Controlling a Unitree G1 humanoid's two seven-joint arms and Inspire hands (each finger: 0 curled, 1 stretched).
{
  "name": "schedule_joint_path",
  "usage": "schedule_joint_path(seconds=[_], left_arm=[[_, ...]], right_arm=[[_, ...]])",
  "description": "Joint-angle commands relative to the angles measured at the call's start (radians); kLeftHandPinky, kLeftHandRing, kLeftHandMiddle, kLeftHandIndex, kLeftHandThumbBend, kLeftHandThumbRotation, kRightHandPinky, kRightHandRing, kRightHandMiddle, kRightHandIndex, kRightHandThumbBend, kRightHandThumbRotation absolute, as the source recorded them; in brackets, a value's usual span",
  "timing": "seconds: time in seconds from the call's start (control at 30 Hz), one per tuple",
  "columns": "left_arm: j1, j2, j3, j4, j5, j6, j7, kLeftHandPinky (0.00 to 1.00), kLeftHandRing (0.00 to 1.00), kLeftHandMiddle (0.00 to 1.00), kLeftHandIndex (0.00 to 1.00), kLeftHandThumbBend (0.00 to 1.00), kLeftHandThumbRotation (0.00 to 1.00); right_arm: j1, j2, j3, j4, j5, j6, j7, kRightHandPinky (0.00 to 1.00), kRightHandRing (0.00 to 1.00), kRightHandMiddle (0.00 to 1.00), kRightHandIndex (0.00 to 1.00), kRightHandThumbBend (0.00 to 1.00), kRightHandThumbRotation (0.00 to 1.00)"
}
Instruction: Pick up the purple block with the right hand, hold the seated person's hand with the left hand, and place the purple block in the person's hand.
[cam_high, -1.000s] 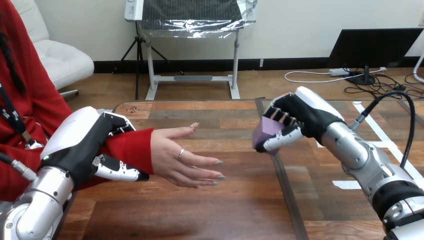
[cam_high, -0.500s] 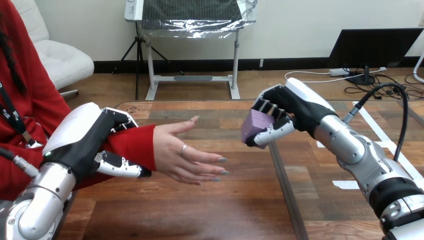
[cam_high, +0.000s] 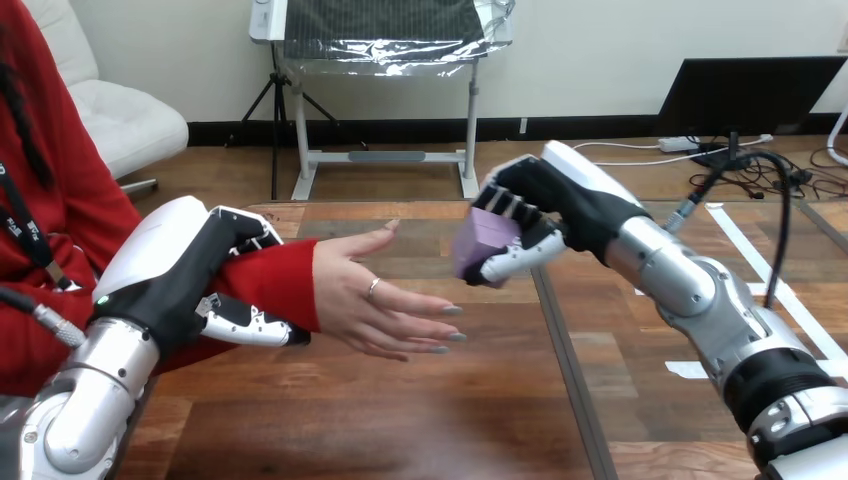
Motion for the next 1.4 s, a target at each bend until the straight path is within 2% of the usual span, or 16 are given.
schedule_joint_path(seconds=[0.0,0.73,1.37], left_arm=[[-0.097,-0.018,-0.002,-0.032,-0.008,-0.029,0.029,0.32,0.38,0.45,0.46,0.8,0.0],[-0.112,-0.058,-0.013,-0.037,0.009,-0.011,0.044,0.32,0.38,0.46,0.46,0.79,0.0],[-0.138,-0.09,-0.031,-0.009,0.025,-0.025,0.066,0.3,0.38,0.46,0.46,0.79,0.0]], right_arm=[[-0.026,0.01,-0.031,-0.079,0.04,-0.027,0.021,0.38,0.41,0.46,0.48,0.67,0.0],[0.017,0.032,-0.026,-0.198,0.081,-0.051,0.07,0.36,0.39,0.44,0.47,0.7,0.0],[0.084,0.053,-0.022,-0.373,0.088,0.007,0.126,0.33,0.37,0.43,0.47,0.69,0.0]])
